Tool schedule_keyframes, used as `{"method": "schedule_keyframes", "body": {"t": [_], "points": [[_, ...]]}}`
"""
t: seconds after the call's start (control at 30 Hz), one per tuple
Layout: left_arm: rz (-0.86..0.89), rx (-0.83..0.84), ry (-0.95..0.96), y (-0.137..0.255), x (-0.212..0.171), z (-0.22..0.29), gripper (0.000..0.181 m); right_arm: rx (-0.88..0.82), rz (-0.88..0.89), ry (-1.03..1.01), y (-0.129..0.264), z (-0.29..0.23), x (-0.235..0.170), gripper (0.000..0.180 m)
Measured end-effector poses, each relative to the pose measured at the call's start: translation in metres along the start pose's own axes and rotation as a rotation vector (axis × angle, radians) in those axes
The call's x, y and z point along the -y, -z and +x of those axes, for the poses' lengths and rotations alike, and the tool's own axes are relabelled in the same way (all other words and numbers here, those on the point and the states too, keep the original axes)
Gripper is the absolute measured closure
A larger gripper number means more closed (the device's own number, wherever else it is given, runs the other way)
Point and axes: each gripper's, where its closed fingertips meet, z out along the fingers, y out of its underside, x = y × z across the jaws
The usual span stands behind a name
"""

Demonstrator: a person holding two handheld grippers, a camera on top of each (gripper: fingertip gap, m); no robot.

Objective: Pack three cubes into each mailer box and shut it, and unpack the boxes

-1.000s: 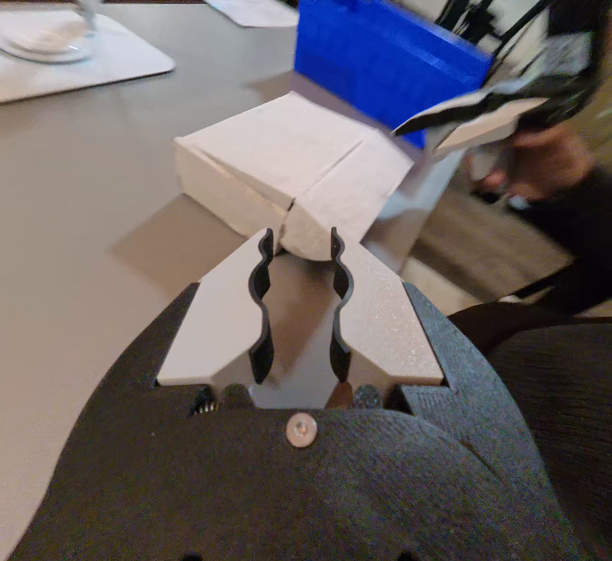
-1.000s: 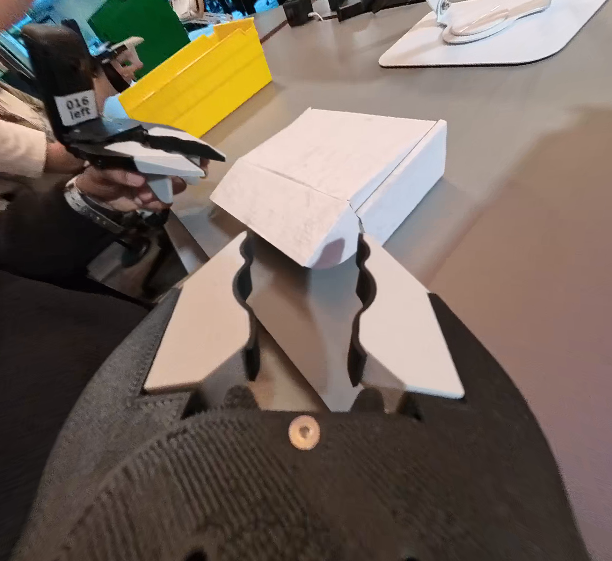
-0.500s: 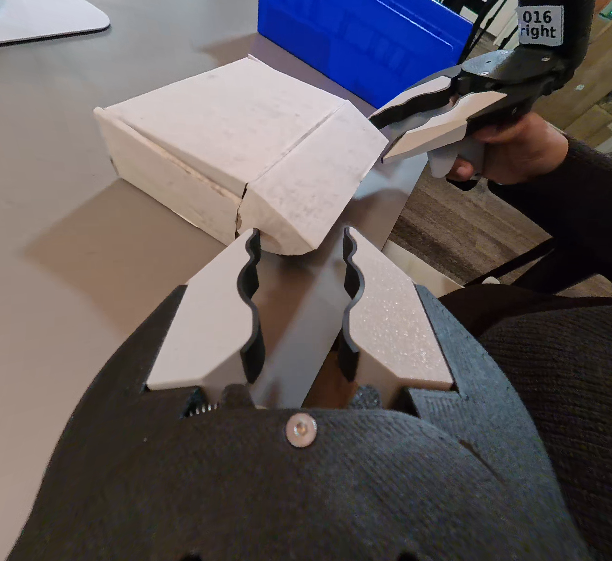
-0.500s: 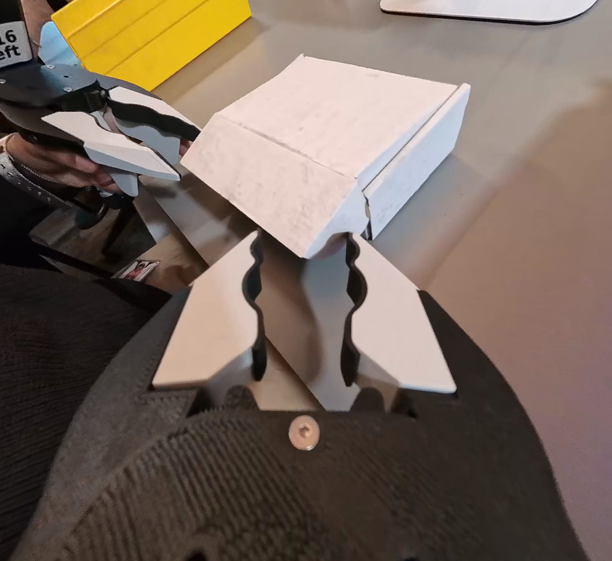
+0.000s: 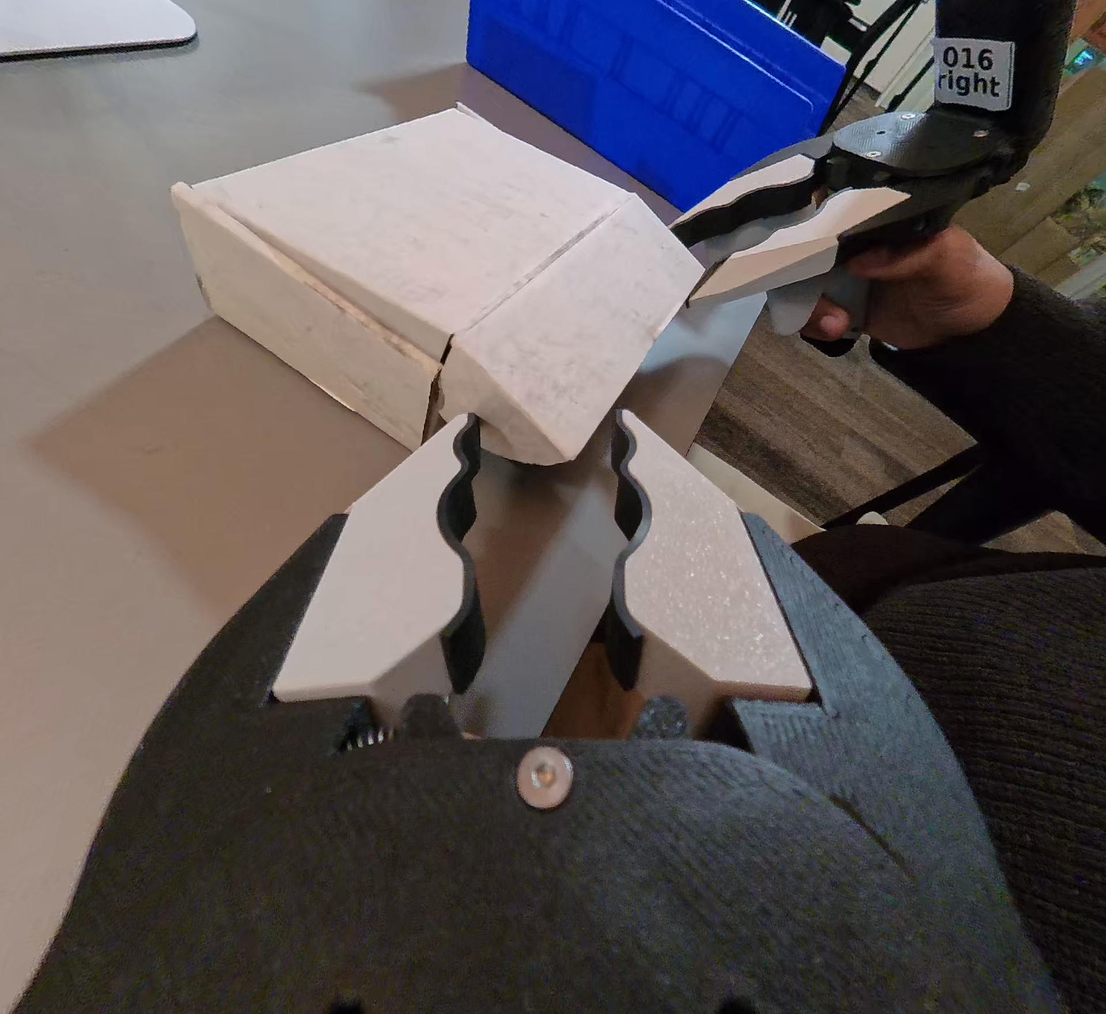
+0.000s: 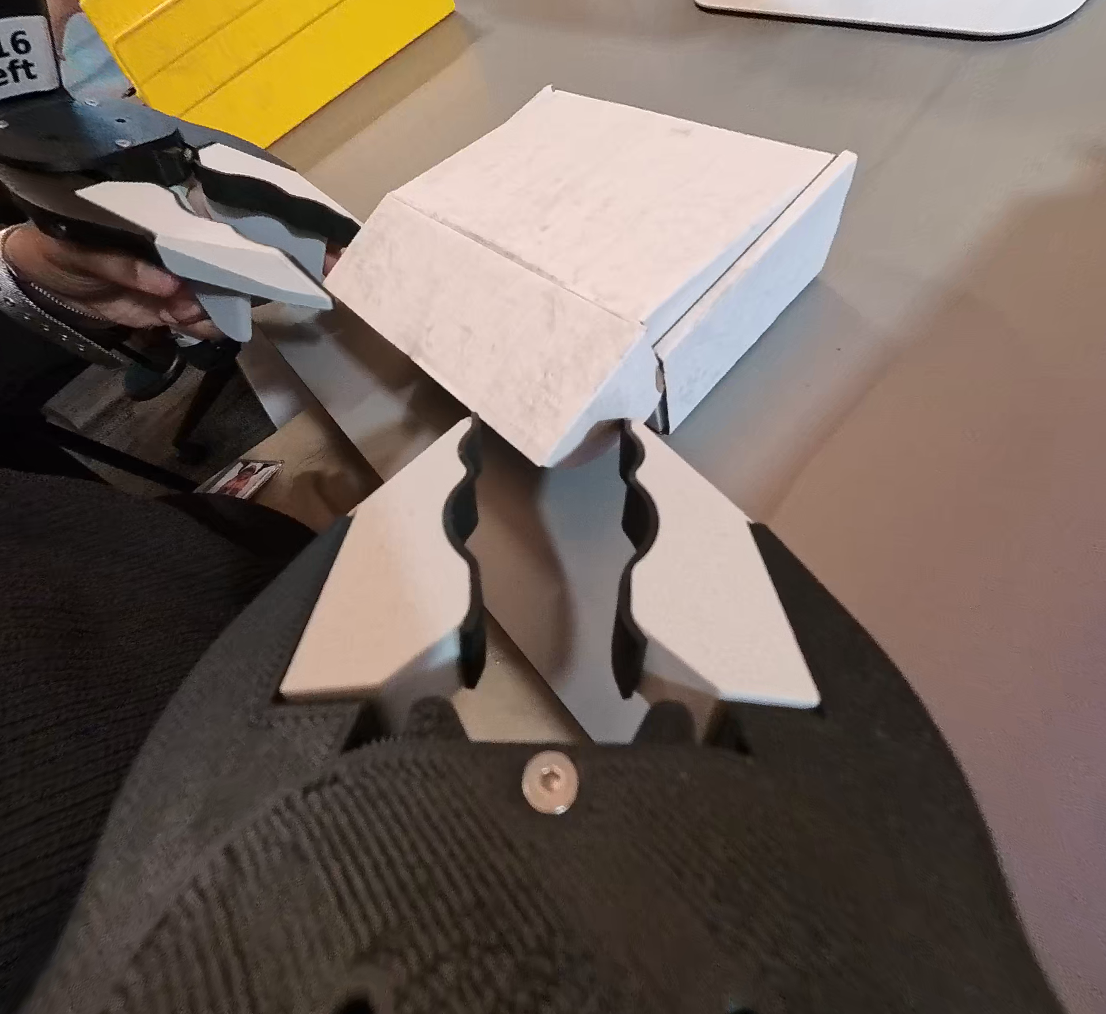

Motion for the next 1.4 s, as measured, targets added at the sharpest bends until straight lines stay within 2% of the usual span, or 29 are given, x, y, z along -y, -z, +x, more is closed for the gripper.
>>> {"method": "schedule_keyframes", "body": {"t": [0.57,0.93,1.4], "points": [[0.03,0.062,0.005,0.005,0.004,-0.017,0.137,-0.025,-0.044,0.091,-0.008,-0.014,-0.004,0.142],[0.039,0.087,-0.002,0.002,0.006,-0.021,0.137,0.061,-0.013,0.004,-0.007,-0.016,-0.004,0.143],[0.018,0.104,-0.04,0.001,0.002,-0.022,0.138,0.032,-0.034,0.02,-0.011,-0.012,-0.008,0.142]]}}
